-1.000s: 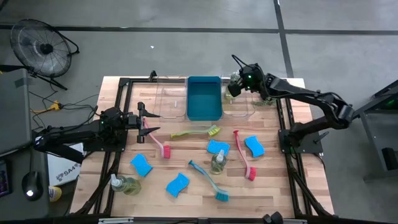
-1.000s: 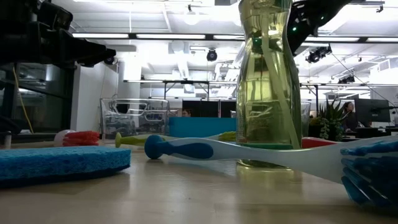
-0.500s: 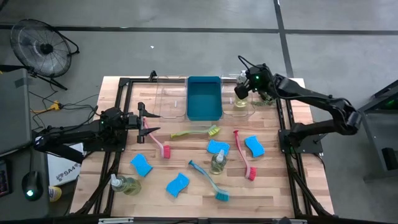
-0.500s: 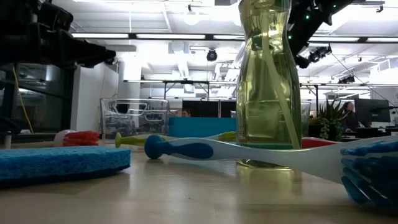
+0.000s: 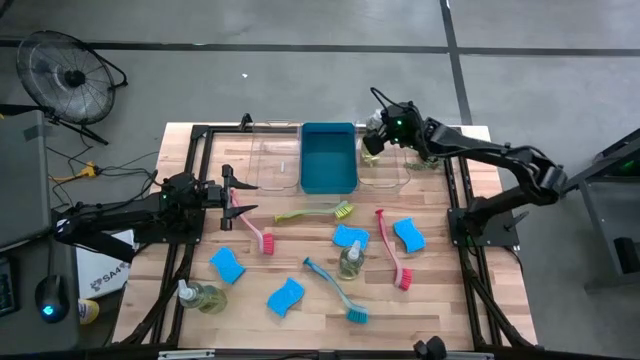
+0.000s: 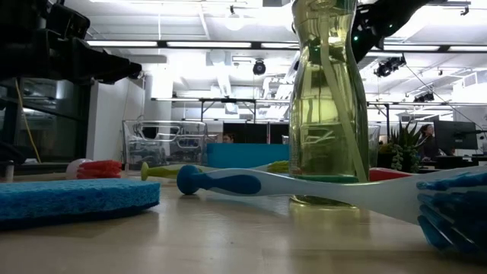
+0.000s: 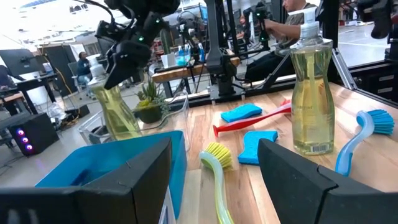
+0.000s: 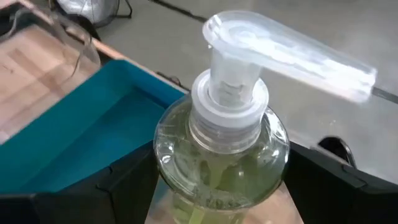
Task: Pick & Place Kitchen Sink Supplies
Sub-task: Put the green dish soap into the right transparent bin
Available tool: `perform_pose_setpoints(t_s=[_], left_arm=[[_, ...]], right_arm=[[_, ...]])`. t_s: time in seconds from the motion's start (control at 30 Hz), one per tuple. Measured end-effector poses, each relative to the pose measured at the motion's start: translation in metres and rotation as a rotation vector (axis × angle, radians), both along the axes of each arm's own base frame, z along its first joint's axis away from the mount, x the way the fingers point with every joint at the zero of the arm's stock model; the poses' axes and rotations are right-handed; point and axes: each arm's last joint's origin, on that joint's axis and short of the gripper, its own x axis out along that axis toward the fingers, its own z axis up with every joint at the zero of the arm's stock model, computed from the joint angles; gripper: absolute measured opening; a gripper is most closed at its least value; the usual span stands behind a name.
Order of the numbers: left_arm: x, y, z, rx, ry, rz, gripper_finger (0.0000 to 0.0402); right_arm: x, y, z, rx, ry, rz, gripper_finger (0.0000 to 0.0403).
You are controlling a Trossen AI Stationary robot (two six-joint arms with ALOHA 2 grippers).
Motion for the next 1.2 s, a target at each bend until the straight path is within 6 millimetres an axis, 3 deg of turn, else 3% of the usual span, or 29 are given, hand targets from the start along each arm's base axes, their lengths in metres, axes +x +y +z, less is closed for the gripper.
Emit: perform_pose_setpoints(t_s=[0.33,0.63,1.2], left_arm=[[0.0,0.0,0.0,0.0,0.0,0.0,0.0234],[0.0,0.0,0.0,0.0,0.0,0.0,0.0234],[0.0,0.0,0.0,0.0,0.0,0.0,0.0234]], right_arm=[[0.005,0.0,-0.004,-0.015,0.02,0.036,0.0312],[0.005,0.0,-0.006,-0.002,0.022,0.039,0.0381],[-0.009,0.013,0.0,0.035,0.111,0.025,0.0379]])
